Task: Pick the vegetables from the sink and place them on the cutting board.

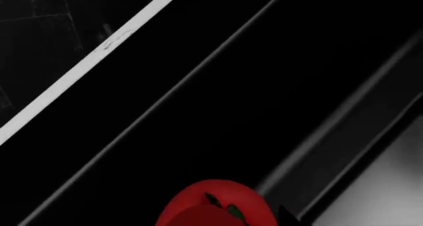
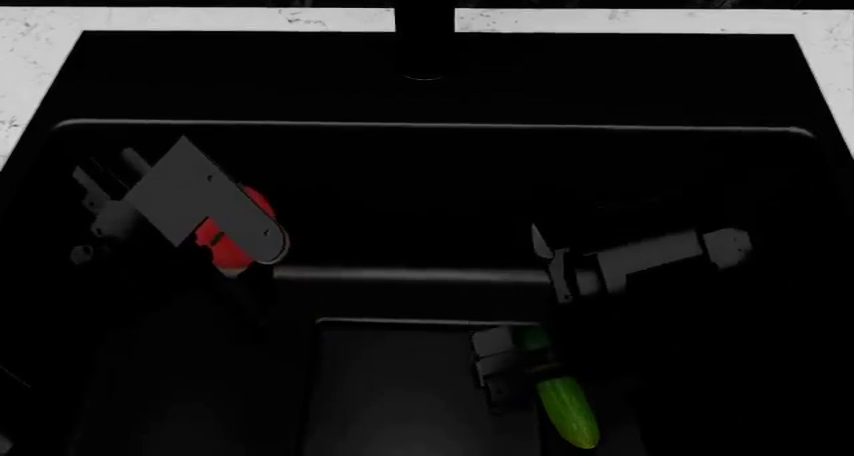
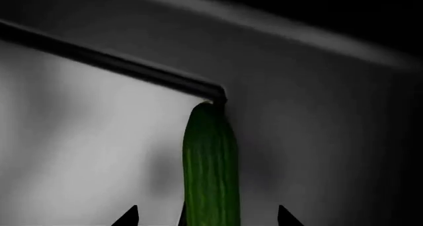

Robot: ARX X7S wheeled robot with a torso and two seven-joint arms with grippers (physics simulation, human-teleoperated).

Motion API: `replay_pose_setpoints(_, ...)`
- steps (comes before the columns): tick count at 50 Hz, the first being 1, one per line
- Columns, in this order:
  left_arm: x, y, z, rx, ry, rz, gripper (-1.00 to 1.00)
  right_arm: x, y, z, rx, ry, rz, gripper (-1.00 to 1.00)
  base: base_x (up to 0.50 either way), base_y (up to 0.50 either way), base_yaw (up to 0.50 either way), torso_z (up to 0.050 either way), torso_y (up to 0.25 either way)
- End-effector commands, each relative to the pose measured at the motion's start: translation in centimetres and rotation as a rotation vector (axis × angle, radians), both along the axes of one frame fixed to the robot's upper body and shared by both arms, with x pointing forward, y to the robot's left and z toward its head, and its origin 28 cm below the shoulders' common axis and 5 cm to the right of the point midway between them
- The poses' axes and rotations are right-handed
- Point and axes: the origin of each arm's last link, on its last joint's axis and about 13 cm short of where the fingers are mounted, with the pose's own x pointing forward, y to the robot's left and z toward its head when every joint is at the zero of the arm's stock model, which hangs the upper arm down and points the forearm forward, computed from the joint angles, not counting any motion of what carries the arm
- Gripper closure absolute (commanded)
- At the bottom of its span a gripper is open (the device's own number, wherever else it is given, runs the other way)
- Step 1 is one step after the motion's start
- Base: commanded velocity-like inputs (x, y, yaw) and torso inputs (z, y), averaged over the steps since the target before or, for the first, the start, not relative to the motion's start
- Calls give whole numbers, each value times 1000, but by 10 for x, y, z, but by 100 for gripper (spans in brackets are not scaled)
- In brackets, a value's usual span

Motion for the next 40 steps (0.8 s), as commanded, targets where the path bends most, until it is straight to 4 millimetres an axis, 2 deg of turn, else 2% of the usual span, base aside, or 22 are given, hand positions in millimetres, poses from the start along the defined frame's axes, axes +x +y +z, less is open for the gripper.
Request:
replay_pose_setpoints(1, -1, -1, -7, -13, 14, 8, 100, -4, 1, -27, 11, 37, 7, -100, 0, 0, 0, 0, -12)
replay_pose_setpoints(24, -1, -1, -9, -8, 18, 10, 100, -11, -5, -45, 7, 73, -23, -100, 1, 1, 1, -3, -3)
replay_pose_setpoints(25, -1, -1, -8, -8, 17, 10, 100, -10, -4, -43, 3, 71, -23, 100, 0, 0, 0, -11, -10)
replay_pose_setpoints(35, -2, 0, -7, -35, 27, 5, 100, -8, -4, -35, -15, 63, -6, 100, 5, 3, 1, -4, -5)
replay_pose_setpoints(40, -3, 0, -6, -33, -7, -23, 100, -10, -5, -15, 6, 15, 4, 100, 2, 3, 1, -4, -5)
